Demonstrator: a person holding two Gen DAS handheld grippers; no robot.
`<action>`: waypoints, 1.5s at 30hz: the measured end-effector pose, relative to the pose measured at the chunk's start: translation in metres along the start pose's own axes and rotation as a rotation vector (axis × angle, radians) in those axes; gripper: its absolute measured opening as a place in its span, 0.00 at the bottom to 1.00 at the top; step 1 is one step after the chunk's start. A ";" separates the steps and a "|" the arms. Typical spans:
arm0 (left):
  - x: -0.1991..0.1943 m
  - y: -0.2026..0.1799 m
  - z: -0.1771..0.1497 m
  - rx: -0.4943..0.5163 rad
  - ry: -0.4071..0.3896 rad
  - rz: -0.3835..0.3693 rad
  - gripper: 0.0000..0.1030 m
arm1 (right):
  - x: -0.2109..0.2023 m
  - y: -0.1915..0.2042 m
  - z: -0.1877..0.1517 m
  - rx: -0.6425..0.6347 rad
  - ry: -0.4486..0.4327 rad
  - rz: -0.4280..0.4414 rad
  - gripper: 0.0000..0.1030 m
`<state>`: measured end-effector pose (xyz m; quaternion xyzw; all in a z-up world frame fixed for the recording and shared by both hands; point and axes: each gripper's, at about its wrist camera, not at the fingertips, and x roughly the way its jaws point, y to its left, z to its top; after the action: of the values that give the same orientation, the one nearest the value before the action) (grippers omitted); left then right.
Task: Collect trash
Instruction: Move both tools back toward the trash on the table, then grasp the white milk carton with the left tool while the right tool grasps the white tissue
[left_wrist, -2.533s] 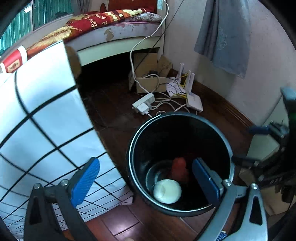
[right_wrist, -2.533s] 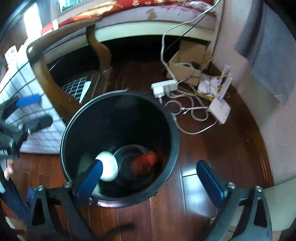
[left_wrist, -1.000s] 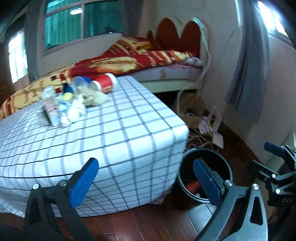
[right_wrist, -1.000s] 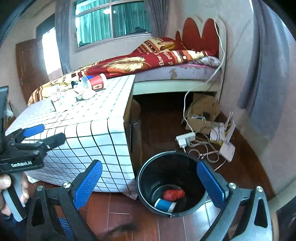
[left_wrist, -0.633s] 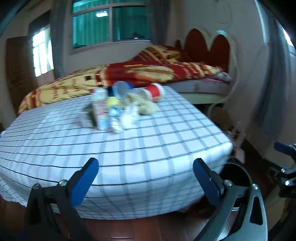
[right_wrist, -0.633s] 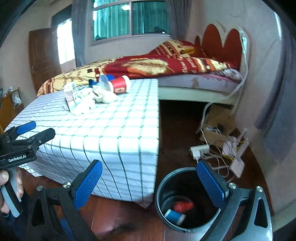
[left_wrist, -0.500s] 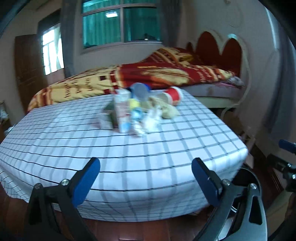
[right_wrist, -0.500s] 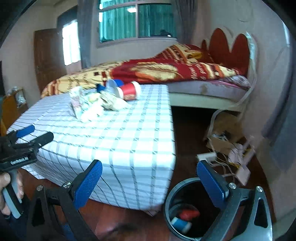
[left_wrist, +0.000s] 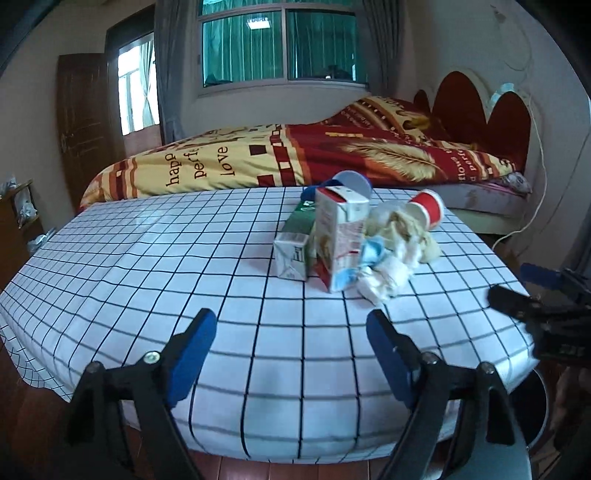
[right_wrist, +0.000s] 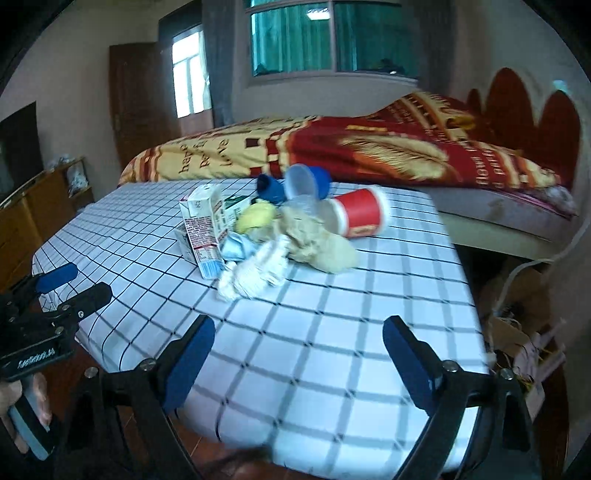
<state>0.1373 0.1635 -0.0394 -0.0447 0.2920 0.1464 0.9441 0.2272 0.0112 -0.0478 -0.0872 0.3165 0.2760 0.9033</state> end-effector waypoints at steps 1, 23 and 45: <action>0.006 0.002 0.003 -0.001 0.002 0.002 0.81 | 0.012 0.003 0.005 -0.002 0.012 0.007 0.84; 0.061 -0.028 0.036 -0.024 -0.006 -0.084 0.76 | 0.073 -0.014 0.026 0.007 0.088 0.062 0.31; 0.034 -0.030 0.051 0.016 -0.035 -0.078 0.36 | 0.024 -0.040 0.021 0.048 0.030 0.021 0.30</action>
<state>0.2005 0.1524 -0.0162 -0.0458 0.2747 0.1079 0.9544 0.2756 -0.0047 -0.0466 -0.0664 0.3377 0.2764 0.8973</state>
